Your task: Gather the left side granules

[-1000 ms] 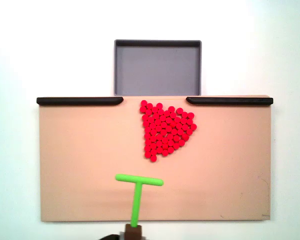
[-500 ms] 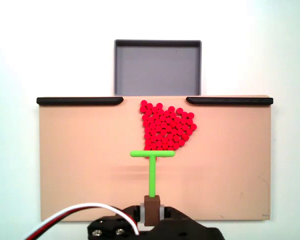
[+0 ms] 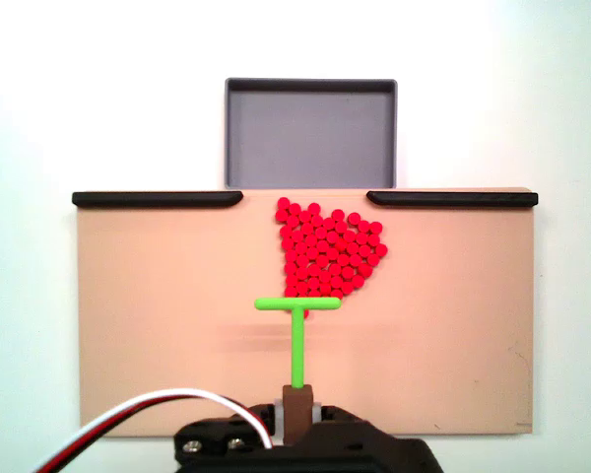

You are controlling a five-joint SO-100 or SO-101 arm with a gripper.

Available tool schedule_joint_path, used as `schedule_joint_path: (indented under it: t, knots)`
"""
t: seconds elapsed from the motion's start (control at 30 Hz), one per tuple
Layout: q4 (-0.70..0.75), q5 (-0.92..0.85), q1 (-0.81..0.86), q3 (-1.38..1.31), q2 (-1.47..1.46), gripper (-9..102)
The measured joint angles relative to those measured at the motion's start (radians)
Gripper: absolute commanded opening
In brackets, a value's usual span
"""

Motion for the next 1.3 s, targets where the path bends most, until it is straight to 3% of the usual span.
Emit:
schedule_joint_path:
  t: [1.3]
  knots:
    - [0.011,-0.028,0.0,0.0,0.02,0]
